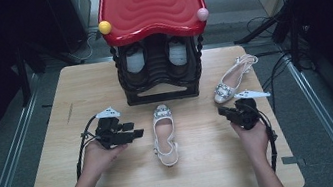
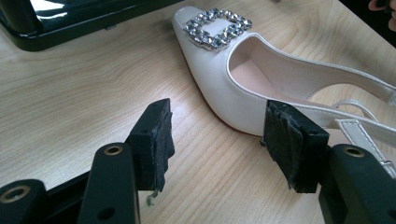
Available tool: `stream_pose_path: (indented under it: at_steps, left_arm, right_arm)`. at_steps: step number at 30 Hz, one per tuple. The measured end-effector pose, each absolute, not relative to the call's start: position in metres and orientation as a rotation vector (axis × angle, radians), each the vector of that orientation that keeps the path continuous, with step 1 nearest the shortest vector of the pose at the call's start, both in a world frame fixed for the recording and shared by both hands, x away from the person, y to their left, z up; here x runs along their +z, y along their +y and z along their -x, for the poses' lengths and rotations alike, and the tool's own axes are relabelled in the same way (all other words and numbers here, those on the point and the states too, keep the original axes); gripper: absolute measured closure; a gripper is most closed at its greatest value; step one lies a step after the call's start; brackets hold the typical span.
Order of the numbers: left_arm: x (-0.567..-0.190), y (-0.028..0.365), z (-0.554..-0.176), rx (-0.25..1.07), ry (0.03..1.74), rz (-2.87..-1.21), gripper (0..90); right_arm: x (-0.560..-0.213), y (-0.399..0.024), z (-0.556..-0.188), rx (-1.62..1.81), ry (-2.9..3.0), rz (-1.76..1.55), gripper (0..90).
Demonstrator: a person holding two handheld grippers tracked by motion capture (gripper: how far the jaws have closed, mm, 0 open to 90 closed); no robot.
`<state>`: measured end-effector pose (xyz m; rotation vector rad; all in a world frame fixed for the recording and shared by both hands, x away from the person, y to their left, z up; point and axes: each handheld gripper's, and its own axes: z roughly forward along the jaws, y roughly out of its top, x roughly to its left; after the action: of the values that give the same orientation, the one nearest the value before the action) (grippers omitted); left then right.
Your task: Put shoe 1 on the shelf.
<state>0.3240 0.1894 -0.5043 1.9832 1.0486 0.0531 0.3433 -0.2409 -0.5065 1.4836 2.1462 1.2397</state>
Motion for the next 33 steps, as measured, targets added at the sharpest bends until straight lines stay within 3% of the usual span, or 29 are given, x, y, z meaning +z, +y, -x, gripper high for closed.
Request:
stream_pose_path:
  at_steps: [7,16,33]
  left_arm:
    - [-0.501,0.195,-0.322,0.017,1.076,-1.958,41.7]
    - [-0.501,0.205,-0.314,0.029,1.104,-1.941,41.8]
    - [-0.507,0.222,-0.292,0.065,1.156,-1.942,42.2]
  right_arm:
    - [-0.514,-0.268,-0.360,1.223,2.088,-1.561,90.0]
    - [-0.527,-0.273,-0.383,1.132,2.105,-1.583,89.9]
    - [-0.532,-0.242,-0.417,1.108,2.151,-1.562,90.0]
